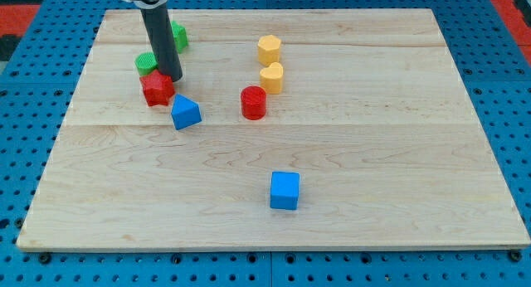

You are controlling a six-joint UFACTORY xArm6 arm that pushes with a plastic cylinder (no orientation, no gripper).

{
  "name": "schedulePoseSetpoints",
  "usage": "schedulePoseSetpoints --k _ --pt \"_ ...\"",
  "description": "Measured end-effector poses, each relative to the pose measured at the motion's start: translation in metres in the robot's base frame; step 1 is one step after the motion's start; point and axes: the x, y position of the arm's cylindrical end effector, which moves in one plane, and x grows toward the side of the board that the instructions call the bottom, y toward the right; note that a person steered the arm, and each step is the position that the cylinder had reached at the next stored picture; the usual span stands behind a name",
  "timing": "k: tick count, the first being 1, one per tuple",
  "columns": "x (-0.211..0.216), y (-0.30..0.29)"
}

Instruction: Move the blue cube closer to blue triangle

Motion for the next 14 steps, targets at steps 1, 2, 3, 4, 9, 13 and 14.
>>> schedulePoseSetpoints --k 1,2,3,4,9,13,14 --pt "0.020 0.000" --pt "0.023 0.011" --pt "0.023 0.014" --pt "0.012 0.023" --pt "-0.002 0.052" --pt "0.075 0.119" --pt "0.104 0.133"
